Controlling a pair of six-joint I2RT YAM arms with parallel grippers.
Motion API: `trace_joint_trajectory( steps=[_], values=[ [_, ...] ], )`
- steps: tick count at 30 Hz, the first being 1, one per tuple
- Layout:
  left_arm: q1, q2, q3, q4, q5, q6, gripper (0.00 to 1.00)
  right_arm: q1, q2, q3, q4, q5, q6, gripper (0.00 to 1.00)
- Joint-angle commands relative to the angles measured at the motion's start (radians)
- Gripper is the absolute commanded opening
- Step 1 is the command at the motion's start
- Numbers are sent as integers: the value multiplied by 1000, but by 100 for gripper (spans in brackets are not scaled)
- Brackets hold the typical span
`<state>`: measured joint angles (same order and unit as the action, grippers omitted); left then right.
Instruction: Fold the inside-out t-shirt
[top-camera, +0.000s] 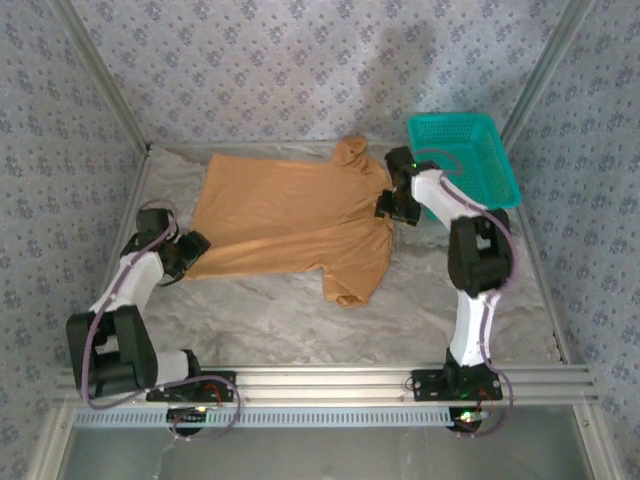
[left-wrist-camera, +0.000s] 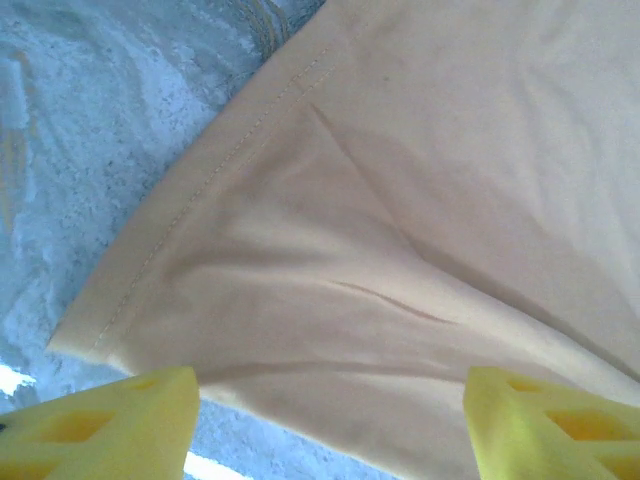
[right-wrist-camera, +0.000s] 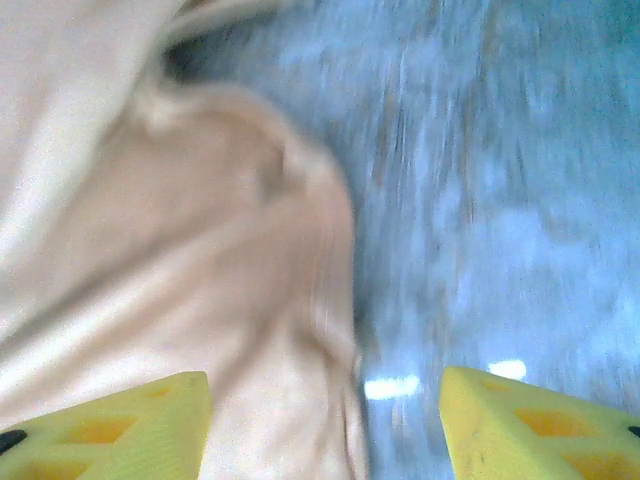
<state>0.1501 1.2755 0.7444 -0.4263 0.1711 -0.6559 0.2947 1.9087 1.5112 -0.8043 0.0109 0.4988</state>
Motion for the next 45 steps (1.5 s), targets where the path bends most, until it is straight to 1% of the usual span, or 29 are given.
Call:
trace_joint_trajectory(
  steps=[1, 2, 3, 4, 5, 6, 9, 11, 13, 14, 16, 22, 23, 25, 28, 30, 31, 34, 36, 38, 40, 44, 45],
  values=[
    [37, -18, -59, -43, 16, -3, 64, 79, -230, -216, 40, -34, 52, 55],
    [52, -11, -73, -31, 40, -7, 62, 112, -287, -288, 69, -54, 78, 47],
    [69, -3, -83, -21, 61, -7, 61, 140, -327, -366, 91, -66, 105, 42],
    [86, 7, -93, -11, 82, -8, 61, 176, -365, -431, 118, -82, 122, 35],
    [103, 18, -100, 1, 100, -10, 61, 212, -394, -479, 137, -96, 169, 30],
    [116, 26, -105, 6, 109, -9, 61, 241, -413, -516, 145, -105, 193, 29],
    [146, 44, -121, 27, 127, -11, 61, 333, -457, -602, 189, -127, 266, 31],
    [158, 51, -132, 43, 138, -16, 62, 394, -473, -627, 189, -110, 307, 37],
    [161, 58, -135, 53, 135, -16, 63, 432, -480, -645, 194, -95, 336, 43],
    [161, 64, -138, 56, 131, -16, 63, 444, -478, -655, 199, -95, 348, 46],
    [163, 74, -144, 68, 127, -16, 63, 452, -464, -675, 234, -96, 361, 48],
    [167, 106, -151, 83, 108, -11, 64, 444, -365, -675, 260, -79, 336, 47],
    [169, 106, -151, 84, 99, -10, 65, 437, -348, -671, 256, -76, 326, 45],
    [170, 106, -152, 93, 91, -15, 65, 428, -336, -663, 244, -66, 308, 37],
    [170, 114, -153, 116, 95, -25, 65, 421, -351, -656, 220, -61, 282, 16],
    [170, 130, -158, 143, 102, -31, 58, 416, -369, -655, 208, -62, 264, 2],
    [170, 138, -158, 148, 102, -31, 54, 413, -376, -654, 180, -62, 256, 0],
    [170, 164, -151, 156, 93, -28, 33, 410, -405, -653, 137, -64, 228, 0],
    [170, 170, -146, 157, 89, -24, 15, 409, -434, -656, 104, -63, 208, 0],
    [170, 166, -145, 153, 78, -23, 5, 408, -467, -661, 73, -62, 194, 0],
    [170, 155, -145, 149, 67, -22, 0, 406, -500, -672, 58, -70, 184, 0],
    [169, 117, -143, 133, 77, -28, 0, 405, -550, -680, 37, -78, 173, 0],
    [169, 101, -144, 128, 86, -28, 5, 402, -557, -679, 36, -83, 173, 0]
  ],
)
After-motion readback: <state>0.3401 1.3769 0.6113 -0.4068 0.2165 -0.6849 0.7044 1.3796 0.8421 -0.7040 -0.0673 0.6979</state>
